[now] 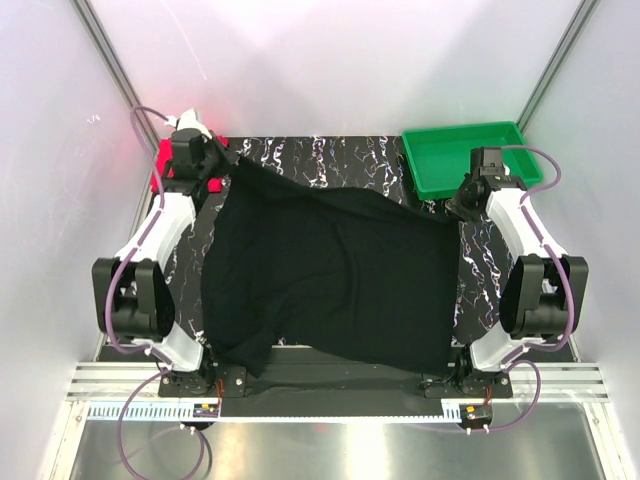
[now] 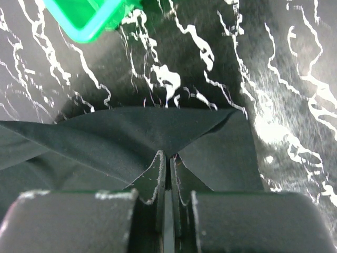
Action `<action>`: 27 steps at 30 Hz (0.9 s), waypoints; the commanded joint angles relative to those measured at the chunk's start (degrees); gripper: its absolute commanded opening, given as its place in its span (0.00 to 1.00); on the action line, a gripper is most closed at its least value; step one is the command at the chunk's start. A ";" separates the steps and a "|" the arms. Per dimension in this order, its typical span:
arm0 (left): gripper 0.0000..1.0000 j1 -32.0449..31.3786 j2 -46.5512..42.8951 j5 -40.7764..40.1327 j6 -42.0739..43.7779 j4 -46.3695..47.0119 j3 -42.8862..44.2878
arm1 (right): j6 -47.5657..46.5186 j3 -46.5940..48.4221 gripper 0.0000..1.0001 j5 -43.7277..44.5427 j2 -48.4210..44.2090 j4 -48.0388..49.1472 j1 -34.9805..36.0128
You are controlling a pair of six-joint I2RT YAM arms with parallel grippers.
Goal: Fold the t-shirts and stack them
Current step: Flatten the tshirt out
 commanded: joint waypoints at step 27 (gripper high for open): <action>0.00 0.61 19.69 19.83 -4.14 14.56 36.43 | -1.70 10.80 0.00 0.57 -2.42 -5.62 -2.48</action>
